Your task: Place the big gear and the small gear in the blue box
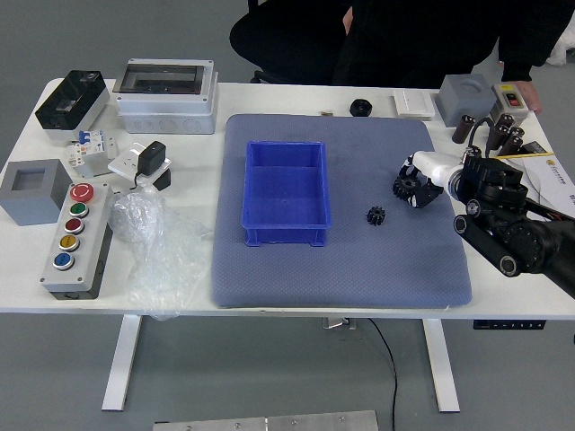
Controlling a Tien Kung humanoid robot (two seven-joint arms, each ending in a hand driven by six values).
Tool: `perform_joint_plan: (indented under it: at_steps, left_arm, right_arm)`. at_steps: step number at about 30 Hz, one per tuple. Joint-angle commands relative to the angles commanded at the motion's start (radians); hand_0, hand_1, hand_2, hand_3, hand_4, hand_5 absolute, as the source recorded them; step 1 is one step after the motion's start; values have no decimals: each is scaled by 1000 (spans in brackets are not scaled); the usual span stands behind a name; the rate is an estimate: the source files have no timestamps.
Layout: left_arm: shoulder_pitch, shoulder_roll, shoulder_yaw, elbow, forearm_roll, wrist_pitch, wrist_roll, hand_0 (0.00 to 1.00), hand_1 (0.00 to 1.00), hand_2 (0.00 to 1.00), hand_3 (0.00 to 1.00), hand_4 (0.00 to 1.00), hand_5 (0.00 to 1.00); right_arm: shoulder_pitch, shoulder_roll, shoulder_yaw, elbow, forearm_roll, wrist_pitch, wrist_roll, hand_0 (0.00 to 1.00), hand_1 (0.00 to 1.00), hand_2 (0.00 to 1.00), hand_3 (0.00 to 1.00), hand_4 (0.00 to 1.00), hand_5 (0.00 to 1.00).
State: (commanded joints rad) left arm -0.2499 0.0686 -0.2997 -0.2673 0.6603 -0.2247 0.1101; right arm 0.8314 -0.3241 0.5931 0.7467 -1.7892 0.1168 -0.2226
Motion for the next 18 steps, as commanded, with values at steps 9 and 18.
perform_joint_plan:
  at_steps: [9, 18]
  left_arm:
    - [14, 16, -21, 0, 5, -2, 3, 860, 829, 829, 778, 594, 373]
    - [28, 31, -34, 1, 7, -4, 5, 861, 829, 829, 778, 594, 373]
  right_arm:
    - [15, -46, 14, 67, -32, 21, -15, 316, 329, 446, 577, 575, 2]
    - [21, -89, 29, 135, -56, 48, -30, 314, 330, 442, 578, 568, 2]
